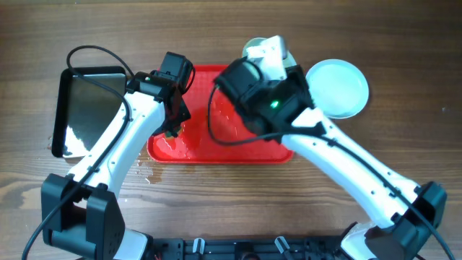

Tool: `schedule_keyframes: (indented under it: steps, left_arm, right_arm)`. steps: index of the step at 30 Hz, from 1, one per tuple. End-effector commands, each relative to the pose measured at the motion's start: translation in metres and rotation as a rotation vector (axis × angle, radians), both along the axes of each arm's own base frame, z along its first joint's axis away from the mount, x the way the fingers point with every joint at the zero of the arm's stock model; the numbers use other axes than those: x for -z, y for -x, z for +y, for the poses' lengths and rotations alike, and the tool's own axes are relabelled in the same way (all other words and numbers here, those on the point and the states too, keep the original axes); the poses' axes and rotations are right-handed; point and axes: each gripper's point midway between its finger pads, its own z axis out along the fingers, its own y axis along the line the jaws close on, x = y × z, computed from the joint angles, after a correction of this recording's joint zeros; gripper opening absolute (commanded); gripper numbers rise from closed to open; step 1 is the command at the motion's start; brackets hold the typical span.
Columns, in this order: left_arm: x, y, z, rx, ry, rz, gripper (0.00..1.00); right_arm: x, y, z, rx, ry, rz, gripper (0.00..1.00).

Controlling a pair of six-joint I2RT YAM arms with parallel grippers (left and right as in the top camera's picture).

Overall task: Clean dirty plates on tray and stack at the side
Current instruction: 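Lift the last plate with the right gripper and stack it on the pile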

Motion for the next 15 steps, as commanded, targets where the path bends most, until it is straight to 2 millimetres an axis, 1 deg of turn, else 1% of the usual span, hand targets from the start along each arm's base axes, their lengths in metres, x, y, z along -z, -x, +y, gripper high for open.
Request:
schedule_keyframes:
  steps: [1,3,4,7,15]
  left_arm:
    - [0.003,0.002,0.002,0.01,-0.004,0.013,0.04]
    - [0.004,0.002,0.002,0.028,-0.003,0.018,0.04]
    - [0.004,0.002,0.001,0.03,-0.001,0.018,0.04]
    - [0.004,0.002,0.001,0.03,-0.001,0.018,0.04]
    - [0.004,0.002,0.001,0.032,-0.001,0.017,0.04]
  right_arm:
    - [-0.047,0.01,0.001,0.02,0.165,-0.183,0.04]
    - [-0.058,0.015,0.007,0.012,0.22,-0.222,0.04]
    - [-0.059,0.016,0.011,-0.001,0.234,-0.221,0.04]
    - [-0.06,0.017,0.018,-0.021,0.232,-0.223,0.04]
    - [-0.061,0.016,0.02,-0.018,0.214,-0.236,0.04]
